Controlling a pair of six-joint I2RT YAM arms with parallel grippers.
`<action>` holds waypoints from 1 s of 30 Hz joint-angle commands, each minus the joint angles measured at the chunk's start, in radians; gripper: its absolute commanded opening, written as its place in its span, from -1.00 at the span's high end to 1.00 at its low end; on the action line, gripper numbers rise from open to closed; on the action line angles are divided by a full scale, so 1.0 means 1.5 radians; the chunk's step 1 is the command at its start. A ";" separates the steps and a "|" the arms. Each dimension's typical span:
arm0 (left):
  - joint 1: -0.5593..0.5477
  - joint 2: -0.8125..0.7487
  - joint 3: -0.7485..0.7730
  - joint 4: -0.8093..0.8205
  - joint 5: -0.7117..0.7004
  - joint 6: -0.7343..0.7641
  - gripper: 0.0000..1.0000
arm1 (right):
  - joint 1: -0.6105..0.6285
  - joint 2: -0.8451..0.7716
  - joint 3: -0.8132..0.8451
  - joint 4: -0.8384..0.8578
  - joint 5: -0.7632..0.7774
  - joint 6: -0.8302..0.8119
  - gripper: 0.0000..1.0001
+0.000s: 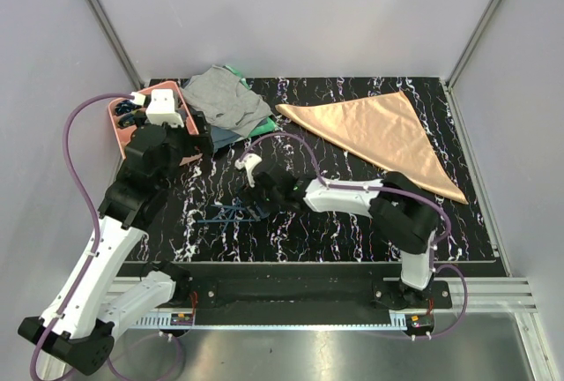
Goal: Fold the napkin, place the utensils inside, and roll it up
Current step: Grab a utensil with the right arm
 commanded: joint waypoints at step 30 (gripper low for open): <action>0.023 -0.002 -0.003 0.037 0.018 0.000 -0.98 | 0.026 0.028 0.031 -0.021 -0.025 -0.126 0.85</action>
